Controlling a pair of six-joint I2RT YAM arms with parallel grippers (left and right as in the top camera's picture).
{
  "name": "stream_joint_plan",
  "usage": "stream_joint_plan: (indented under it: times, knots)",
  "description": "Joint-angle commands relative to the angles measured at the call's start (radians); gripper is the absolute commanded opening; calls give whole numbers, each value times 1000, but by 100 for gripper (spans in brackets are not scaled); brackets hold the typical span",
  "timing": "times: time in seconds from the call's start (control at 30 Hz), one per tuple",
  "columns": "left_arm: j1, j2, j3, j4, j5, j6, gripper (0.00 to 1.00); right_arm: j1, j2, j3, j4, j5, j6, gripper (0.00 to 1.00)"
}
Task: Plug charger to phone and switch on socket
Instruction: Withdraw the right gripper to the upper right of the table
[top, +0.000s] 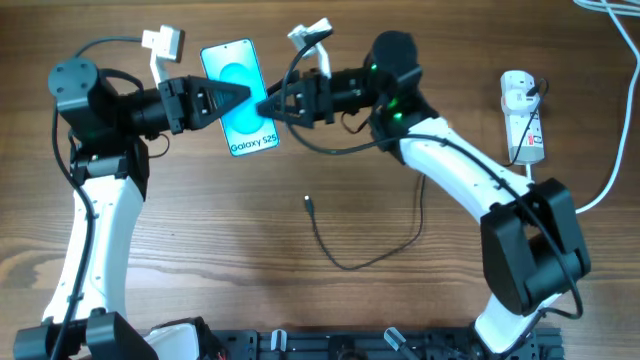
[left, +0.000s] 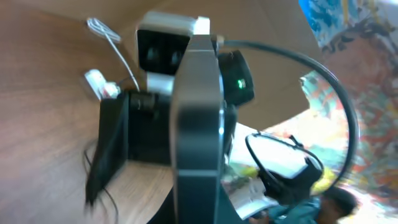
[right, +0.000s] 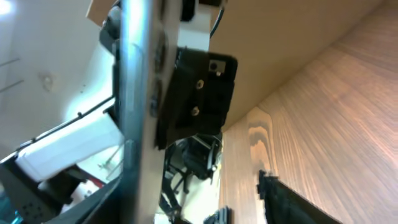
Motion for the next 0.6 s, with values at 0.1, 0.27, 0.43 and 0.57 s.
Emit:
stream_joint_plan:
  times: [0.1, 0.27, 0.43, 0.57]
  knots:
    - [-4, -25, -3, -256, 0, 245, 4, -126, 21, -2, -13, -177, -4, 79]
    - [-5, -17, -56, -629, -267, 417, 4, -200, 25, -2, -128, -272, -62, 98]
    - [-5, -17, -95, -816, -428, 475, 4, -230, 28, -2, -452, -201, -303, 100]
    - [-5, -17, -138, -865, -428, 475, 4, -235, 28, -2, -800, 108, -497, 99]
